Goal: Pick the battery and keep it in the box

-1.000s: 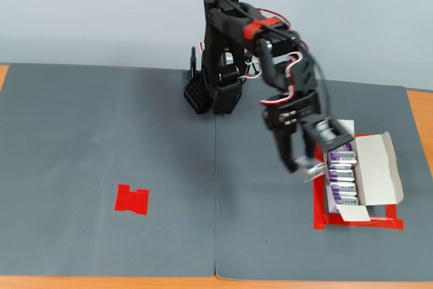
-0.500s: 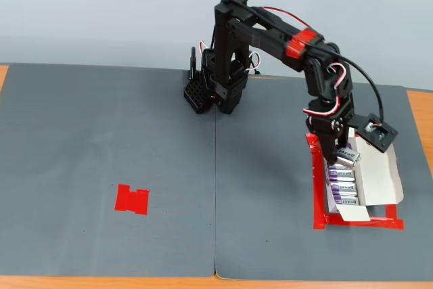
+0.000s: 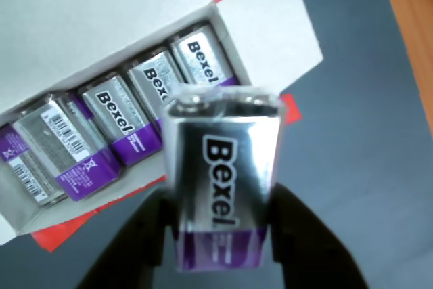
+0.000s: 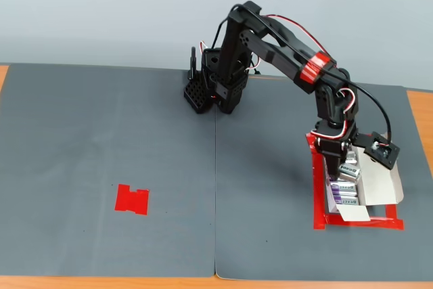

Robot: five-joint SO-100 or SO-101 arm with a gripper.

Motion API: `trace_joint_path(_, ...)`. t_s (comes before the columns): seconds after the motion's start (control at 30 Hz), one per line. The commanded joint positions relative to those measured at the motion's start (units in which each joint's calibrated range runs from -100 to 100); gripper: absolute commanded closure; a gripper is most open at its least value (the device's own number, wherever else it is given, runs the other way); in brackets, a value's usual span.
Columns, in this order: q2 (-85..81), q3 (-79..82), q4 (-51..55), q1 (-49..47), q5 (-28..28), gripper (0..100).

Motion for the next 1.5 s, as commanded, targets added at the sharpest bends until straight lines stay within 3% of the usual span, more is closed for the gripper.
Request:
trace_joint_path(0.0,-0.05,-3.48,-2.12,-0.32,0.74,96)
trace_joint_path(0.3,2.84,-3.48,-5.50,-2.19,4.34,96)
trace_joint_path(0.93,6.14,-3.39,-5.33,-3.68,3.87,95)
trace_joint_path(1.23,6.74,-3.39,-5.42,-4.57,3.81,79)
trace_joint_path(1.47,5.89,-3.39,-4.98,-4.28,3.81,79)
